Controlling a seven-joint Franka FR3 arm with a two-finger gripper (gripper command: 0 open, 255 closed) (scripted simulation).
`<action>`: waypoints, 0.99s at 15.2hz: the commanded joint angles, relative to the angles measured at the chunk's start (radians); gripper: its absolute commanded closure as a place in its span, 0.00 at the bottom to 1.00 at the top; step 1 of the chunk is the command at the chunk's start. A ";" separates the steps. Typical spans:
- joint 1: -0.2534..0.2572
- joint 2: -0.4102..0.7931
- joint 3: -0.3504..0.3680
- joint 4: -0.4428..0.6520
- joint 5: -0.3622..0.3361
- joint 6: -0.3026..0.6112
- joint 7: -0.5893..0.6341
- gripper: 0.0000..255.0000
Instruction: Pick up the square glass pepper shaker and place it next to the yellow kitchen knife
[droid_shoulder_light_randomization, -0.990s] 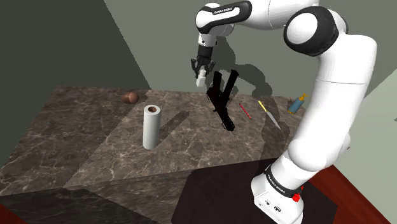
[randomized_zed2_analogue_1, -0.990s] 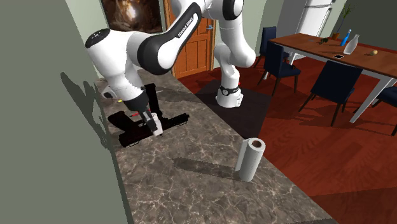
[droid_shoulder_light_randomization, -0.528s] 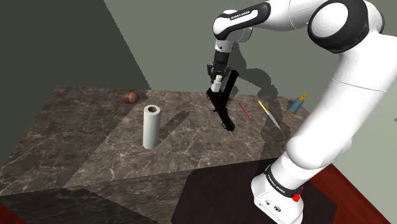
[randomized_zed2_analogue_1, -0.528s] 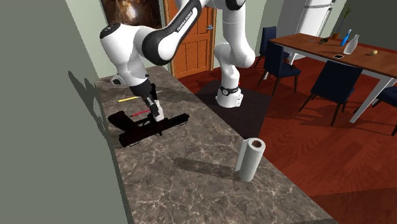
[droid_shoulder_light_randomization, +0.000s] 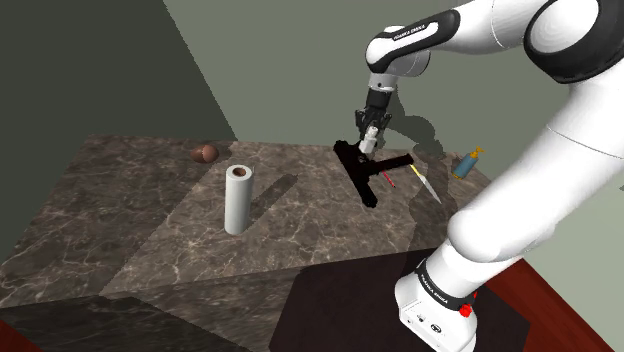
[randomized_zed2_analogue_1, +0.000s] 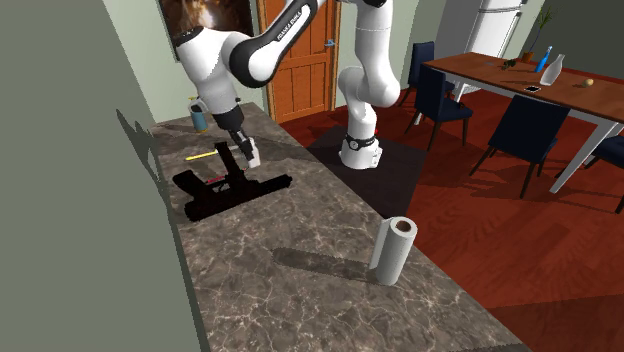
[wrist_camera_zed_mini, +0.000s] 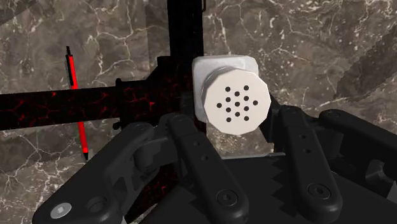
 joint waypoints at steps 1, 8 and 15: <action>-0.022 -0.031 -0.021 -0.042 -0.013 0.012 -0.038 1.00; -0.103 -0.131 -0.104 -0.160 -0.070 0.037 -0.171 1.00; -0.191 -0.188 -0.198 -0.222 -0.137 0.055 -0.315 1.00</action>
